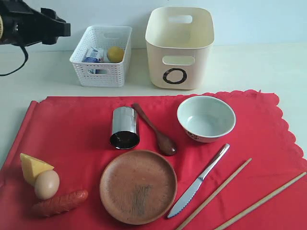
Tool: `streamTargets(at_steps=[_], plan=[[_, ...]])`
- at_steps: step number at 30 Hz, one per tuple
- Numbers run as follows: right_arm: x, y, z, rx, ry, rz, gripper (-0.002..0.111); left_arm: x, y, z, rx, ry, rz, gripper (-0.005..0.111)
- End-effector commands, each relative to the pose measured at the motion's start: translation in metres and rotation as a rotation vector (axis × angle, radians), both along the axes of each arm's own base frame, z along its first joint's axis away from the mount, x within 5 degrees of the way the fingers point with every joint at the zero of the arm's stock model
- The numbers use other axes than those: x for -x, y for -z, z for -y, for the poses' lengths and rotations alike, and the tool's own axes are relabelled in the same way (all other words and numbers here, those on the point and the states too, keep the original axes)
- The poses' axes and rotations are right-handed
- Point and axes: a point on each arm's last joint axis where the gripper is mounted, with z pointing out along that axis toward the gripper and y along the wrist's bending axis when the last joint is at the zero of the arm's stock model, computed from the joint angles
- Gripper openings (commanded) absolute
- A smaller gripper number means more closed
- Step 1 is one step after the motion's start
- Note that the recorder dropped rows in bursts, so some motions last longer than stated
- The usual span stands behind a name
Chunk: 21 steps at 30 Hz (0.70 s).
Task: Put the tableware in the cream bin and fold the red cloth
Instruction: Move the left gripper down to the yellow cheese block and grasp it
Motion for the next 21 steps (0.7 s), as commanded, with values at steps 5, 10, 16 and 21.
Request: streamTargets(at_steps=[5,10,16,21], plan=[[0.0,0.0,0.0,0.007,-0.001,0.011,0.0,0.042,0.037,0.003,0.122,0.132,-0.182,0.059],[0.0,0.0,0.0,0.007,-0.001,0.011,0.0,0.061,0.065,-0.001,0.088,0.16,-0.28,0.059],[0.0,0.0,0.0,0.007,-0.001,0.011,0.0,0.078,0.09,-0.01,0.047,0.131,-0.359,0.059],[0.0,0.0,0.0,0.007,-0.001,0.011,0.0,0.09,0.106,-0.021,-0.023,0.089,-0.403,0.059]])
